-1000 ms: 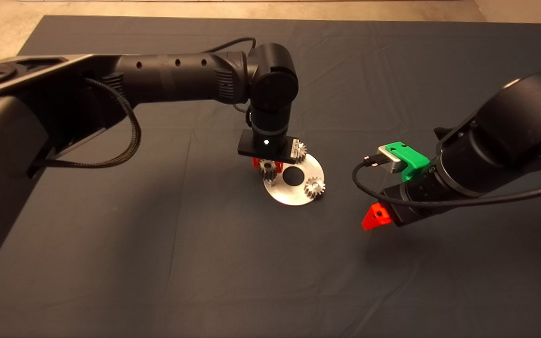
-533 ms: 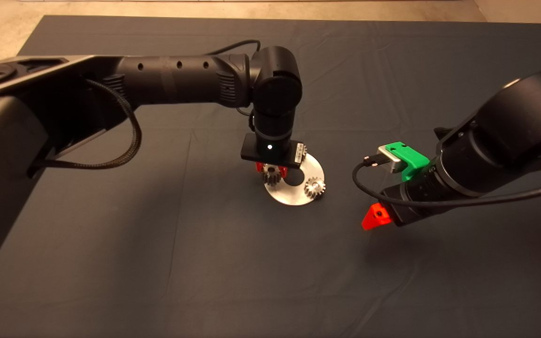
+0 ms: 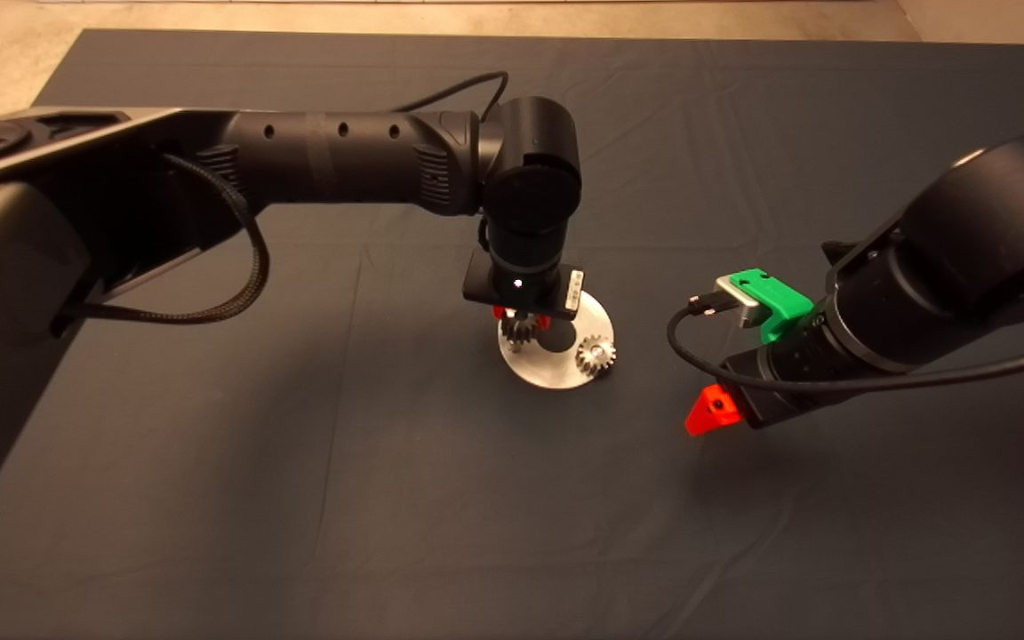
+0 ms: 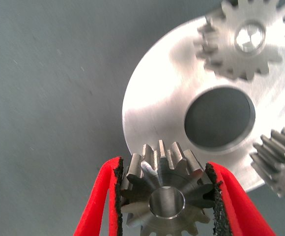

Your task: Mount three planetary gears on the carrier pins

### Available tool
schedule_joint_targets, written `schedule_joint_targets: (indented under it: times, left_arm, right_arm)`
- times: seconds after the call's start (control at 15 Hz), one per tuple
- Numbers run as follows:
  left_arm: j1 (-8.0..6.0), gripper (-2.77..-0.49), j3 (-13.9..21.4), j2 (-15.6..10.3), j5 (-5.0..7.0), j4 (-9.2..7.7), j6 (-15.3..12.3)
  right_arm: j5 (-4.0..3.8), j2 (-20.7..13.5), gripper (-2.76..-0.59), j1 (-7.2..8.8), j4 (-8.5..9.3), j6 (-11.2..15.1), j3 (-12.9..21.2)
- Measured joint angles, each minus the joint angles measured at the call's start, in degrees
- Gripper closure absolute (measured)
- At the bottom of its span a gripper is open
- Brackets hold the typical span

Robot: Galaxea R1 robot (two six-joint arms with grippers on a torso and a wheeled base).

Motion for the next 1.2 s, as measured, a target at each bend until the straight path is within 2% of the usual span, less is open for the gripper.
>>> schedule_joint_targets:
  times: [0.33, 0.67, 1.0, 1.2]
  left_arm:
    - [0.01, -0.82, 0.5, -0.5, 0.04, 2.99, 0.8]
    - [0.20, -0.82, 3.8, -1.7, 0.04, 4.23, 0.3]
    - [1.17, -0.82, 6.1, -3.3, 0.28, 5.80, -0.9]
    - [2.91, -0.82, 6.8, -3.3, 0.29, 6.57, -1.2]
  right_arm:
    - [0.01, 0.0, -2.75, 0.00, 0.00, 0.0, 0.0]
    - [-0.02, 0.0, -2.75, 0.02, 0.00, 0.0, 0.0]
    - [0.01, 0.0, -2.75, 0.02, 0.00, 0.0, 0.0]
    - [-0.02, 0.0, -2.75, 0.02, 0.00, 0.0, 0.0]
